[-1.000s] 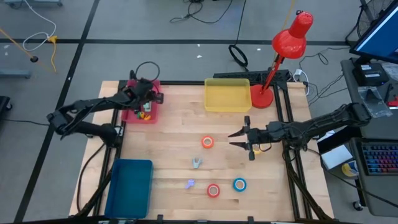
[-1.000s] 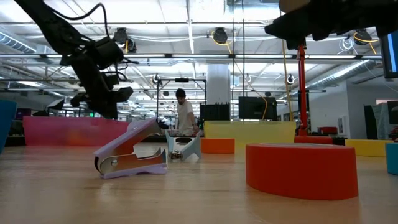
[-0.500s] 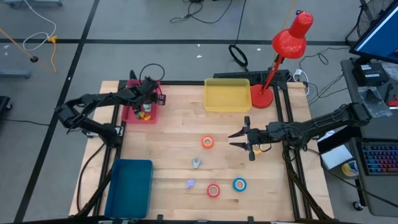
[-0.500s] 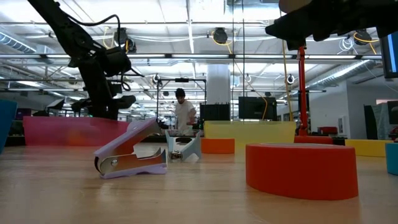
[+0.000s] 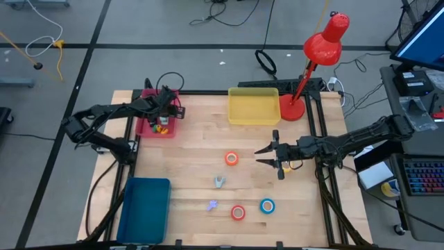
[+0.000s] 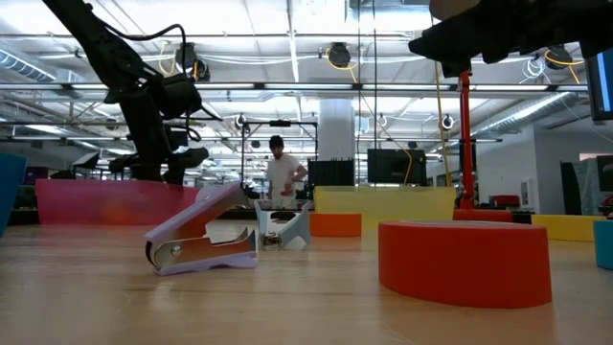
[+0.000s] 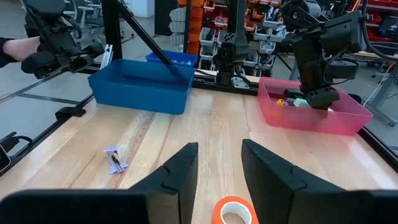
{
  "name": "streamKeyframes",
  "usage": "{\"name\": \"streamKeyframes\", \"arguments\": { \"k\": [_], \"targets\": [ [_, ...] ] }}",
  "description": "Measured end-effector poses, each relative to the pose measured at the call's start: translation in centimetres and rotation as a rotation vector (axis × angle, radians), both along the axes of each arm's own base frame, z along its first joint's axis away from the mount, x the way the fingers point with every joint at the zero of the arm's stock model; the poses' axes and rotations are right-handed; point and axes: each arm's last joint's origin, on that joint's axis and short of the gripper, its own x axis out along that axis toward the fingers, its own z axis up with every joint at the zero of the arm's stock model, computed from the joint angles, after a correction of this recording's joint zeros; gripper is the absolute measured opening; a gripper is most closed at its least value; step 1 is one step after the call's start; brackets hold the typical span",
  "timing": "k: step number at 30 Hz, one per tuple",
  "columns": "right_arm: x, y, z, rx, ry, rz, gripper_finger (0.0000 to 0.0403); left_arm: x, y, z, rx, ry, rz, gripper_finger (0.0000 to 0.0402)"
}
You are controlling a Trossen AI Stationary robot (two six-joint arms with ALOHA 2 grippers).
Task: Pick and place Stapler, Stapler remover, tape
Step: Put the green stapler into the pink bin, then put the yellow tape into the blue bin
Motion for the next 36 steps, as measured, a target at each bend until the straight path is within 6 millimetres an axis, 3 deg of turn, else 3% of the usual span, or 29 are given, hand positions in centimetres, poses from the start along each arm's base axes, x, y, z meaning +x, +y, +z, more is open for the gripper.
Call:
{"name": "streamKeyframes", "arguments": {
  "k": [8, 16, 24, 36],
  "targets": [
    [0.0, 0.0, -0.1, 0.010, 0.007, -0.001, 0.0116, -0.1, -0.1, 0.5, 0.015, -0.018, 0.003, 0.0192],
    [0.0, 0.0, -0.3, 0.093, 0.039, -0.015, 0.0116, -0.5, -1.1, 4.1, 0.098, -0.202, -0.058, 0.0196],
    [-0.5, -0.1, -2.0, 0.153, 0.224, -0.049, 0.0116, 1.0, -5.4, 7.1, 0.139, -0.348, -0.339, 0.0196],
    [-3.4, -0.5, -4.0, 0.309, 0.559, -0.129, 0.0116, 5.0, -12.9, 8.4, 0.275, -0.417, -0.857, 0.0196]
  ]
}}
